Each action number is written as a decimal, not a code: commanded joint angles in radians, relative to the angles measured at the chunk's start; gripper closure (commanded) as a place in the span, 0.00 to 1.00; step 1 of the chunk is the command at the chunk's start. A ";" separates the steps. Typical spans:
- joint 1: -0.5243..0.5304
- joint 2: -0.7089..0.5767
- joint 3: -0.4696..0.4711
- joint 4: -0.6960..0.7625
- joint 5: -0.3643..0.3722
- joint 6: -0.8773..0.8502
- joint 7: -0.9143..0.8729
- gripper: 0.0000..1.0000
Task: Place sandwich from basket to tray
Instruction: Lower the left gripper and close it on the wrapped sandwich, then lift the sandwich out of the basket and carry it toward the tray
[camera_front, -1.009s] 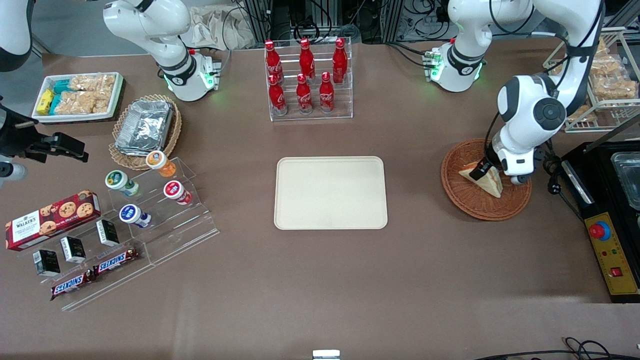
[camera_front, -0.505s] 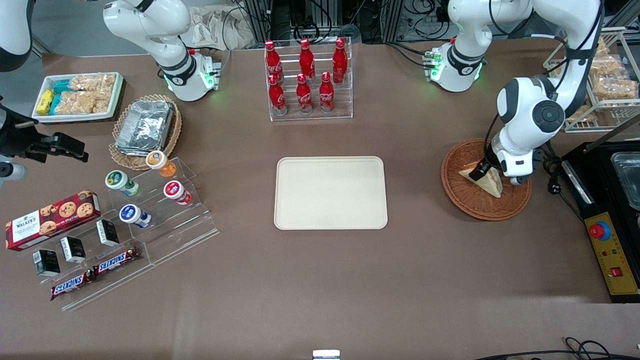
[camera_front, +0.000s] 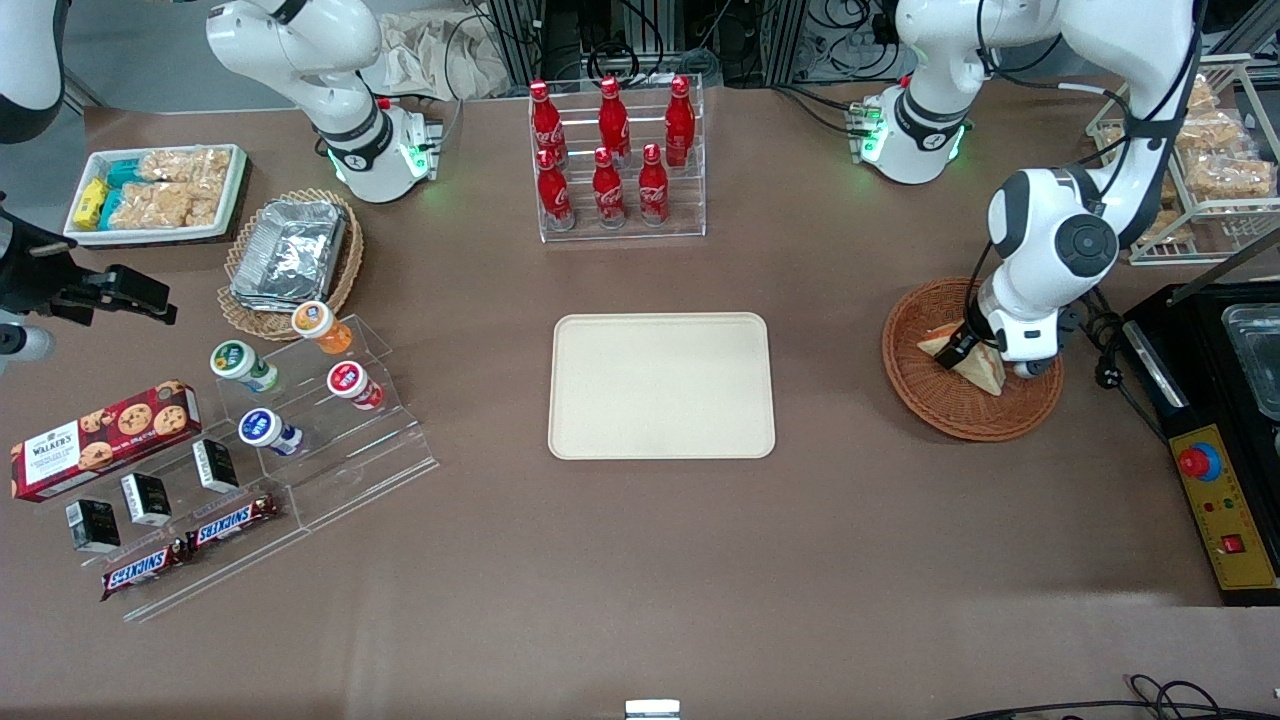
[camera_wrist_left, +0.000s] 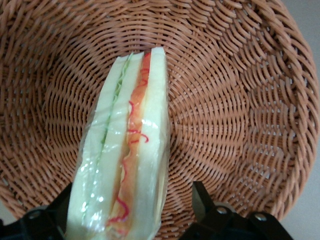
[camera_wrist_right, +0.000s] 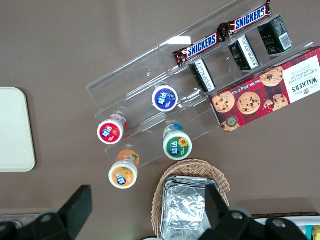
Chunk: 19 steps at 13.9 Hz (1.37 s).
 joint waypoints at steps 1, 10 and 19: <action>0.006 0.018 0.000 -0.003 0.033 0.032 -0.024 0.18; -0.006 -0.076 -0.006 0.017 0.030 -0.015 -0.006 1.00; -0.092 -0.186 -0.068 0.453 -0.048 -0.632 0.152 1.00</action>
